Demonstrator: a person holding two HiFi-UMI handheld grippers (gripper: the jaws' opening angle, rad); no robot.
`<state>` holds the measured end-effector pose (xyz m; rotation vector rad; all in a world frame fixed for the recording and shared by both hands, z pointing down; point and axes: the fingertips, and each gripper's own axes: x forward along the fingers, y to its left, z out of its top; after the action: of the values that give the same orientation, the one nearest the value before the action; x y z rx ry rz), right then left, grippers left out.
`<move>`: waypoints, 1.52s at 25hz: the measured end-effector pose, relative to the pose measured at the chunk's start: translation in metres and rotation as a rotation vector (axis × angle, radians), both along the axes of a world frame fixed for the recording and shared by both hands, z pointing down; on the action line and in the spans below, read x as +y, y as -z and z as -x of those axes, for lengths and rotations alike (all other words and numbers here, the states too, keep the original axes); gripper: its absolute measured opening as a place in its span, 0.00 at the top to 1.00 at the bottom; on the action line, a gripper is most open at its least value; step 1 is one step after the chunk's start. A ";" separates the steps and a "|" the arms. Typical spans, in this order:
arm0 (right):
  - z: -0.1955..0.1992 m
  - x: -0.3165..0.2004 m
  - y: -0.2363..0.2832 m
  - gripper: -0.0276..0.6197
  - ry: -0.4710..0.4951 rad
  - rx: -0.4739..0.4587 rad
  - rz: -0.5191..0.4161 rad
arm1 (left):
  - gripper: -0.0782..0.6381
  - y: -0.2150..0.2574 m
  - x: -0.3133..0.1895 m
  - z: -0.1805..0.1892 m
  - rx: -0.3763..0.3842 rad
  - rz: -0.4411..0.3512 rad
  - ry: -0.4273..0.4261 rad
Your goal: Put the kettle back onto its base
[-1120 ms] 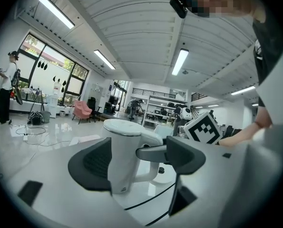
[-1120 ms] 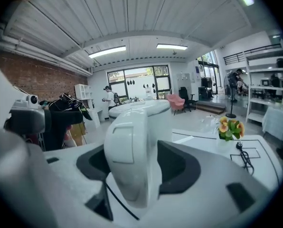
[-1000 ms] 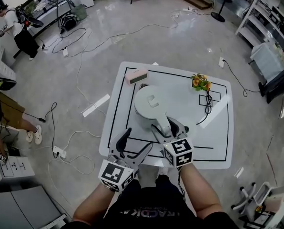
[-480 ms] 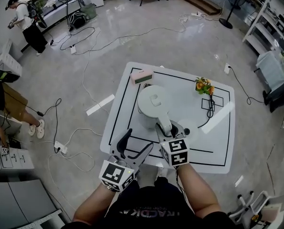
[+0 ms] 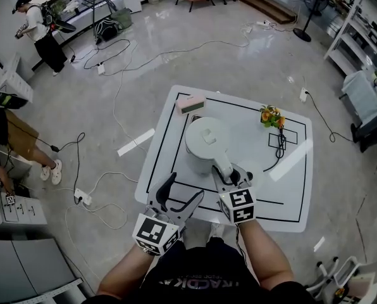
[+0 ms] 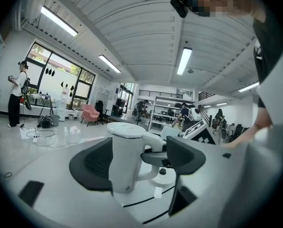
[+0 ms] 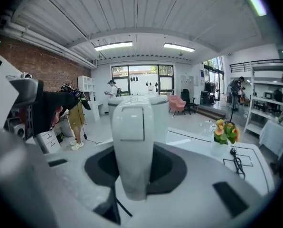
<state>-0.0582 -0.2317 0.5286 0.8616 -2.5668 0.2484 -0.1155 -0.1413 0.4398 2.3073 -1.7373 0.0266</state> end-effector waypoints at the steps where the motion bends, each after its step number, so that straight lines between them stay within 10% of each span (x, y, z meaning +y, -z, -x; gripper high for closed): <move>1: -0.001 0.001 0.001 0.78 0.002 -0.005 -0.004 | 0.40 0.001 0.000 0.000 0.000 -0.001 0.000; 38: -0.155 -0.024 0.069 0.78 -0.313 -0.076 -0.174 | 0.40 0.011 -0.019 -0.094 0.008 -0.033 -0.262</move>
<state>0.0969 -0.2561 0.4599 1.3449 -2.5412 0.1522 -0.0216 -0.1605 0.4285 2.5392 -1.4301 0.0373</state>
